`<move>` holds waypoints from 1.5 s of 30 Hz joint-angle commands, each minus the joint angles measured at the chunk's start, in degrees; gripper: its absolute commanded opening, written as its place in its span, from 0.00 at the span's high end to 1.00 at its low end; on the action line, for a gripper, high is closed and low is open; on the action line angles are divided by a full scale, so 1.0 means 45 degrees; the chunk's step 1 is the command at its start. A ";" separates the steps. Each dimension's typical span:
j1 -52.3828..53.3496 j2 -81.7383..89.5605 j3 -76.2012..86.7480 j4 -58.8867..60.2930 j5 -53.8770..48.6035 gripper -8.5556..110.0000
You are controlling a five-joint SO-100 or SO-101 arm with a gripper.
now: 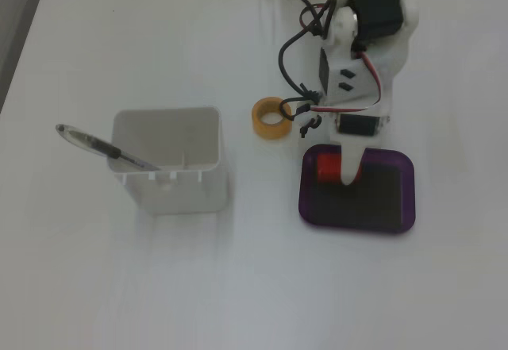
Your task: Remove the cube from the box.
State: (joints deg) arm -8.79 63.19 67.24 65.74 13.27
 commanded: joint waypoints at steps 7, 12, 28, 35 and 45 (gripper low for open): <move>0.0410 0.0117 -0.1094 -0.0020 -0.0586 0.75; 0.0293 0.0117 -0.1367 -0.0020 -0.0840 0.76; 0.0293 -0.0039 -0.2949 0.1699 -0.1309 0.78; 0.0293 -0.0078 -0.4434 0.2187 -0.1289 0.78; 0.0293 -0.0098 -0.3633 0.1992 -0.1270 0.78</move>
State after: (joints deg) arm -7.12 61.88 50.54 75.23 7.56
